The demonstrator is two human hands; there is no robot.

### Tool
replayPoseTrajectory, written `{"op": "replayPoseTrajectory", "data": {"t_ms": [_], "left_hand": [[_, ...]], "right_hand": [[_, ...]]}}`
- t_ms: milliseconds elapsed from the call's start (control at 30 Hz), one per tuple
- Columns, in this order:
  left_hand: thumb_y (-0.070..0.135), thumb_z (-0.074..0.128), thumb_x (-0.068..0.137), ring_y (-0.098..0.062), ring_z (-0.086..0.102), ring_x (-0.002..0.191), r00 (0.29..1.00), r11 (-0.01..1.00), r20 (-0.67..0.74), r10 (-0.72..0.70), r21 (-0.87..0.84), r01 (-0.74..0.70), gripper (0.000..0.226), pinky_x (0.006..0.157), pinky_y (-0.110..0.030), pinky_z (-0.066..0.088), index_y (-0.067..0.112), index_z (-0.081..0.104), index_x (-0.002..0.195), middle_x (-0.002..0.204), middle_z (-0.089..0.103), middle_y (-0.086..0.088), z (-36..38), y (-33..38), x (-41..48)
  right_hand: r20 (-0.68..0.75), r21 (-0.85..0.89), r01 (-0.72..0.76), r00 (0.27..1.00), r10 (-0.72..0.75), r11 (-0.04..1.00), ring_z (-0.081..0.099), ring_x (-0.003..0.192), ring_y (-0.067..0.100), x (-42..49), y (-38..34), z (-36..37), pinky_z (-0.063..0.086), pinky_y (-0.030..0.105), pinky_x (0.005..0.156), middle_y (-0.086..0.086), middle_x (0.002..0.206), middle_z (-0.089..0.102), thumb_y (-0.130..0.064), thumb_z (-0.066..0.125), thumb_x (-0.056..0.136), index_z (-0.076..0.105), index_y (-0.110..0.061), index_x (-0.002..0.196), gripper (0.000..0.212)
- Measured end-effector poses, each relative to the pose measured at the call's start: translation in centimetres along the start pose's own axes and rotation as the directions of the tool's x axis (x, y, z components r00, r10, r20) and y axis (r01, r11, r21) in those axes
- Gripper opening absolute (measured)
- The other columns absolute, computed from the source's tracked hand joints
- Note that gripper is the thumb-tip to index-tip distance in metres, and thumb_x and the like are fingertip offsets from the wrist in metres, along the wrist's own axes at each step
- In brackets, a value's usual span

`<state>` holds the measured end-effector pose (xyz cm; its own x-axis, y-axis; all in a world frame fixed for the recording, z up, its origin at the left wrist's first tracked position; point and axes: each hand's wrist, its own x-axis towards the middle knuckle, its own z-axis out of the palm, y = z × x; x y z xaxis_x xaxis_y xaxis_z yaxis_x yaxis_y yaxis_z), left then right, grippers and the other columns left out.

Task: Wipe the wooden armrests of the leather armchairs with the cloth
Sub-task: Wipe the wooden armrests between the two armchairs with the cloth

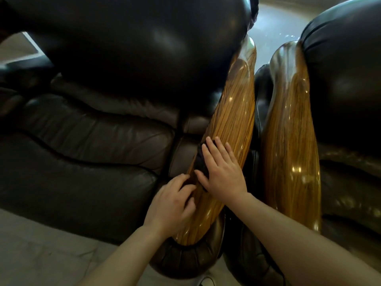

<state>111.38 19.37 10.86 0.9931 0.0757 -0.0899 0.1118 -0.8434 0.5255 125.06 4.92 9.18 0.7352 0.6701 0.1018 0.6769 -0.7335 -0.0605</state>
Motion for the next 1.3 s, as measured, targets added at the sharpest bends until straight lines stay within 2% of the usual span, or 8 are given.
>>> {"op": "replayPoseTrajectory", "data": {"t_ms": [300,467,533,633,900,967,1133,1300], "left_hand": [[0.044,0.044,0.093,-0.01,0.036,0.14,0.998,0.992,-0.019,-0.065,0.103,0.067,0.046,0.113,-0.028,0.021,0.035,0.047,0.137,0.15,0.044,0.005,-1.7,-2.3,-5.4],[0.048,0.038,0.094,-0.012,0.013,0.15,0.988,0.97,0.029,-0.152,0.198,0.144,0.058,0.118,-0.033,-0.001,0.035,0.027,0.149,0.161,0.023,0.003,-2.5,-3.9,-9.0],[0.048,0.037,0.095,-0.014,0.009,0.151,0.979,0.958,0.017,-0.204,0.207,0.197,0.061,0.12,-0.036,-0.001,0.033,0.023,0.152,0.163,0.019,0.001,-2.9,-4.4,-10.3],[0.048,0.035,0.095,-0.016,0.006,0.151,0.958,0.937,-0.015,-0.287,0.203,0.284,0.062,0.122,-0.039,0.002,0.031,0.02,0.153,0.163,0.016,-0.001,-3.8,-5.2,-12.2],[0.046,0.046,0.092,-0.02,0.015,0.15,0.883,0.871,-0.11,-0.456,0.148,0.468,0.064,0.121,-0.048,0.013,0.029,0.028,0.151,0.16,0.026,-0.005,-7.8,-5.3,-15.4],[0.046,0.047,0.09,-0.021,0.019,0.149,0.858,0.847,-0.147,-0.493,0.144,0.511,0.064,0.119,-0.05,0.016,0.029,0.031,0.15,0.159,0.031,-0.005,-8.6,-4.6,-16.1],[0.056,0.03,0.089,-0.024,0.018,0.149,0.775,0.776,-0.216,-0.595,0.1,0.623,0.065,0.119,-0.053,0.014,0.031,0.029,0.15,0.159,0.031,-0.006,-9.9,-3.0,-18.6],[0.055,0.031,0.095,-0.023,0.011,0.151,0.69,0.699,-0.224,-0.688,0.053,0.713,0.063,0.121,-0.051,0.008,0.033,0.019,0.153,0.162,0.022,-0.004,-10.3,-1.8,-22.1]], "right_hand": [[0.06,0.037,0.127,0.99,-0.129,0.991,0.005,0.157,0.029,-6.4,-5.9,2.3,0.01,0.05,0.125,0.011,0.168,0.019,-0.045,0.036,0.102,0.029,-0.012,0.156,0.063],[0.078,0.047,0.406,0.909,-0.408,0.913,0.036,0.147,0.032,-8.0,-7.8,2.9,0.035,0.051,0.117,0.011,0.152,0.049,-0.029,0.066,0.092,0.053,-0.01,0.141,0.055],[0.026,0.057,0.458,0.888,-0.459,0.887,0.057,0.126,0.031,-6.5,-8.4,1.9,0.05,0.047,0.104,0.011,0.131,0.065,-0.026,0.071,0.088,0.062,-0.009,0.131,0.047],[-0.024,0.124,0.377,0.926,-0.377,0.918,0.064,0.095,0.025,-3.4,-9.9,-0.6,0.057,0.039,0.082,0.007,0.107,0.07,-0.029,0.068,0.091,0.065,-0.009,0.124,0.038],[0.172,0.288,0.11,0.971,-0.164,0.951,0.061,0.071,0.009,0.0,-13.0,-8.9,0.05,0.02,0.053,-0.007,0.1,0.064,-0.049,0.049,0.1,0.04,-0.033,0.146,0.049],[0.159,0.301,0.132,0.97,-0.186,0.945,0.058,0.071,0.009,0.0,-13.5,-10.6,0.041,0.017,0.052,-0.007,0.1,0.065,-0.048,0.049,0.101,0.042,-0.034,0.144,0.046],[0.134,0.334,0.231,0.948,-0.289,0.914,0.065,0.084,0.013,0.1,-15.2,-13.7,0.054,0.028,0.066,-0.008,0.103,0.066,-0.048,0.05,0.1,0.048,-0.034,0.138,0.04],[0.124,0.331,0.371,0.894,-0.43,0.868,0.062,0.08,0.012,0.3,-18.1,-14.2,0.046,0.025,0.059,-0.009,0.102,0.065,-0.05,0.051,0.098,0.048,-0.035,0.136,0.041]]}}
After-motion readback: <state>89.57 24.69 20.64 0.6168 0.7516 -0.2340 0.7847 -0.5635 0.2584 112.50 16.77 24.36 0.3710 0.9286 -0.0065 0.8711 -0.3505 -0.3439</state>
